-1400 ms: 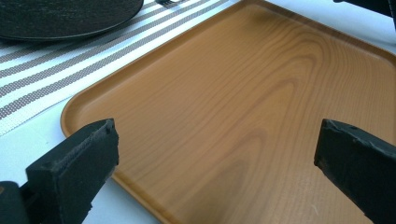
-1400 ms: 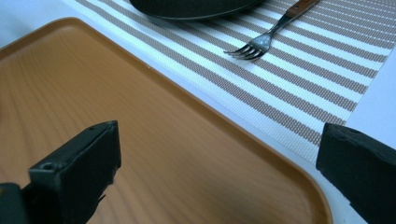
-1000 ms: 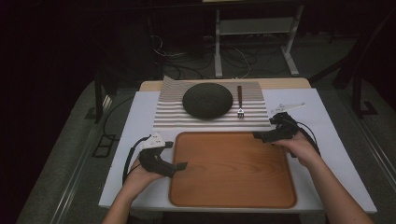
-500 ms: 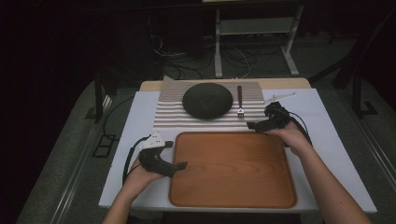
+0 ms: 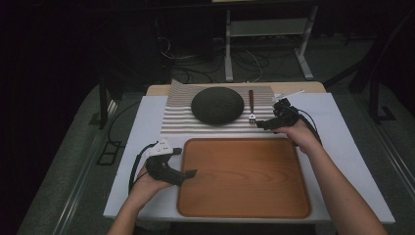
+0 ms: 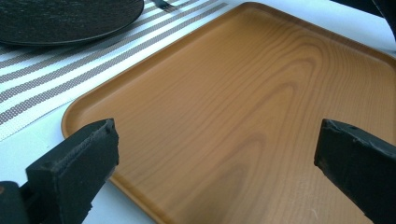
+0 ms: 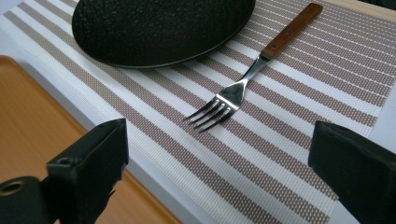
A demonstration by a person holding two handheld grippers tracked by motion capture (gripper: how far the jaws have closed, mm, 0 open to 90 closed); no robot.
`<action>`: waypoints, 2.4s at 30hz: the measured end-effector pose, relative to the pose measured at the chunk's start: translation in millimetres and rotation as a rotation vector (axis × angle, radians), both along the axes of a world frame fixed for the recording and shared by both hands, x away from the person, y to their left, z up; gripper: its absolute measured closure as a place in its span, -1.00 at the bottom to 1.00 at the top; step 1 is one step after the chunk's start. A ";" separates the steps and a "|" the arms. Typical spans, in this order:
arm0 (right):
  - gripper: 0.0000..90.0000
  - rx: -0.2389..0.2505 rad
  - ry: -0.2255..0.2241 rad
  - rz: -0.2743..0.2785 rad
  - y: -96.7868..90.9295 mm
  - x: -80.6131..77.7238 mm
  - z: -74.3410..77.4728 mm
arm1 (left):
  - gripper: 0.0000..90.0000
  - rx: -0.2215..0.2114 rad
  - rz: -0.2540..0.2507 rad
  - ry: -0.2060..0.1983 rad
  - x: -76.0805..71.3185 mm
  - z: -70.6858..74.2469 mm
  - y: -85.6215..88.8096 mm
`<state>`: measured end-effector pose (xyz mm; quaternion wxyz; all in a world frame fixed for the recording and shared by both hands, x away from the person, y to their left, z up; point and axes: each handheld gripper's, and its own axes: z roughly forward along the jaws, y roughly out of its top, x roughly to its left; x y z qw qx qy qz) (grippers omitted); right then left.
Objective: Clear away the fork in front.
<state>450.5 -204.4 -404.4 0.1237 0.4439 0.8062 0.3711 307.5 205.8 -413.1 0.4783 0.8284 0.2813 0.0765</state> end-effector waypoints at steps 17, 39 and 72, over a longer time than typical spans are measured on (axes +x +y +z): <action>-0.51 -0.058 0.076 -0.068 9.7 33.7 -1.0 | -1.00 0.011 0.004 -0.009 0.2 -0.5 0.2; 0.01 -0.123 0.217 -0.121 33.1 102.7 -3.1 | -1.00 -0.003 -0.007 -0.014 -0.6 0.8 -1.5; 0.47 -0.291 0.354 -0.168 61.7 149.9 -21.2 | -1.00 -0.017 -0.006 -0.014 -0.2 2.0 1.4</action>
